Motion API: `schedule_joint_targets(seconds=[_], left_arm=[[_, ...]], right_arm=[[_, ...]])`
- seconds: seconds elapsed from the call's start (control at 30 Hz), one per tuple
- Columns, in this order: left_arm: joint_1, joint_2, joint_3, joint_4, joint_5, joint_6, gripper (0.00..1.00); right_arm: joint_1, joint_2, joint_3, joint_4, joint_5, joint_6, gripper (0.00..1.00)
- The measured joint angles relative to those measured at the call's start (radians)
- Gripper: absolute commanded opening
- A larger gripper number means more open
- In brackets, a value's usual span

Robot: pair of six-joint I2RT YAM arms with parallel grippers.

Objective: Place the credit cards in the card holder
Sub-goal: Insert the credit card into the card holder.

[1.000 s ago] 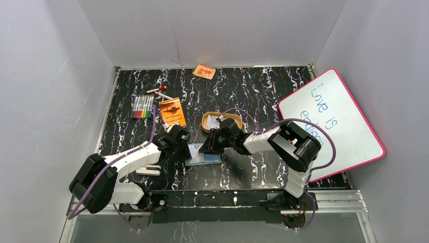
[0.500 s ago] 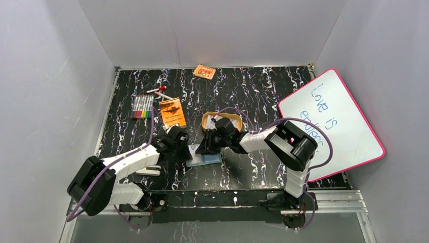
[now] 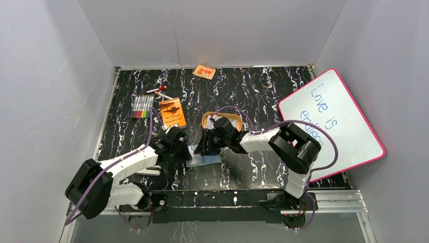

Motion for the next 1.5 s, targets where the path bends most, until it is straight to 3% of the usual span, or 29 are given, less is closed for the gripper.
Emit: schedule_joint_targets(seconds=[0.17,0.23,0.3,0.43,0.7,1.03,1.23,1.37,1.5], left_arm=[[0.0,-0.03,0.0,-0.013,-0.021,0.0,0.4],[0.0,-0.045,0.0,-0.02,-0.029,0.0,0.41],[0.0,-0.053,0.0,-0.025,-0.035,0.0,0.41],[0.0,-0.057,0.0,-0.032,-0.043,0.0,0.42],[0.0,-0.119,0.0,-0.06,-0.068,0.0,0.57],[0.0,-0.248,0.002,-0.113,-0.098,-0.01,0.6],[0.0,-0.311,-0.006,-0.133,-0.126,-0.047,0.64],[0.0,-0.323,-0.008,-0.154,-0.138,-0.067,0.64],[0.0,-0.333,-0.011,-0.168,-0.143,-0.082,0.64]], right_arm=[[0.009,-0.068,0.009,-0.116,0.048,-0.054,0.66],[0.01,-0.093,0.024,-0.163,0.067,-0.08,0.96],[0.01,-0.115,0.042,-0.208,0.083,-0.106,0.99],[0.01,-0.15,0.08,-0.29,0.109,-0.167,0.99],[0.01,-0.297,0.115,-0.479,0.223,-0.28,0.98],[-0.014,-0.523,0.037,-0.594,0.402,-0.38,0.71],[-0.029,-0.47,-0.051,-0.601,0.4,-0.372,0.7],[-0.028,-0.385,-0.007,-0.608,0.401,-0.365,0.73],[-0.026,-0.312,0.079,-0.659,0.433,-0.367,0.7]])
